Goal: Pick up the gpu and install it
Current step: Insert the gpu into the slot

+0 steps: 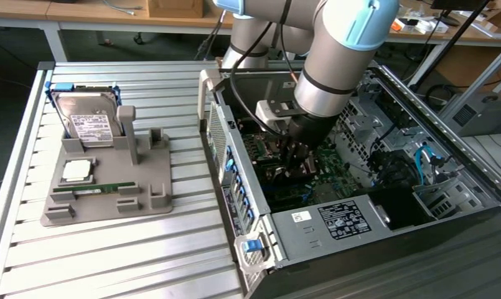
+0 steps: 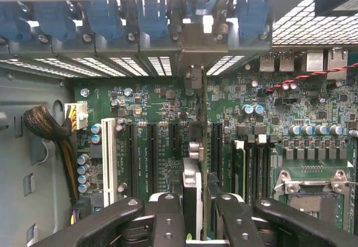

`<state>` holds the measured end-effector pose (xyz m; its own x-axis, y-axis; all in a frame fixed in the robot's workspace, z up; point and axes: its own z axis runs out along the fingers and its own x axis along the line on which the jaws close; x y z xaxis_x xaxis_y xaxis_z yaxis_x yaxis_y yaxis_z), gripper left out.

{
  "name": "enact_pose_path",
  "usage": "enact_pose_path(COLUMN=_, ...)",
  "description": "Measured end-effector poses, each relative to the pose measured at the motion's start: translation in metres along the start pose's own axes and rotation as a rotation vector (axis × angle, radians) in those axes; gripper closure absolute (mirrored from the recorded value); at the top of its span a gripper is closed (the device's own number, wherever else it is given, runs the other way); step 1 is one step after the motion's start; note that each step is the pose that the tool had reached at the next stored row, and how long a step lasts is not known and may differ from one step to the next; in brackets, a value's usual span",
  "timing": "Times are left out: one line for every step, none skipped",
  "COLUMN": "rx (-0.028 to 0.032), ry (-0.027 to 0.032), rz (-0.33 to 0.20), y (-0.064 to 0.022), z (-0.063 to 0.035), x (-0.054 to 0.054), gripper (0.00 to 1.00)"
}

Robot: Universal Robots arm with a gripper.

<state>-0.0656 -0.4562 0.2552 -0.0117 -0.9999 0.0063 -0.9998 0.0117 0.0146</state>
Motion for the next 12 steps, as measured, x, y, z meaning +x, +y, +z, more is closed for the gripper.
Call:
enact_pose_path(rx=0.0, ry=0.0, rz=0.0, y=0.0, z=0.0002, x=0.0, gripper=0.73)
enact_pose_path(rx=0.0001, ry=-0.0003, rz=0.0, y=-0.0001, z=0.0006, x=0.0, gripper=0.73)
enact_pose_path(rx=0.0001, ry=-0.0006, rz=0.0, y=-0.0001, z=0.0009, x=-0.0001, gripper=0.73)
enact_pose_path(rx=-0.0001, ry=-0.0004, rz=0.0, y=-0.0001, z=0.0011, x=0.0, gripper=0.73)
enact_pose_path(rx=0.0, ry=-0.0003, rz=0.0, y=-0.0001, z=0.0011, x=0.0, gripper=0.73)
enact_pose_path(rx=0.0, ry=-0.0005, rz=0.0, y=-0.0001, z=0.0012, x=0.0, gripper=0.73)
enact_pose_path(rx=0.0001, ry=-0.0006, rz=0.0, y=-0.0001, z=0.0013, x=0.0, gripper=0.73)
enact_pose_path(rx=0.0001, ry=-0.0006, rz=0.0, y=-0.0001, z=0.0013, x=-0.0001, gripper=0.73)
enact_pose_path(rx=0.0001, ry=-0.0007, rz=0.0, y=-0.0002, z=0.0013, x=-0.0001, gripper=0.73)
enact_pose_path(rx=0.0001, ry=-0.0007, rz=0.0, y=-0.0001, z=0.0013, x=-0.0001, gripper=0.73)
enact_pose_path(rx=0.0001, ry=-0.0007, rz=0.0, y=-0.0001, z=0.0013, x=-0.0001, gripper=0.73)
enact_pose_path(rx=0.0001, ry=-0.0007, rz=0.0, y=-0.0001, z=0.0013, x=-0.0001, gripper=0.73)
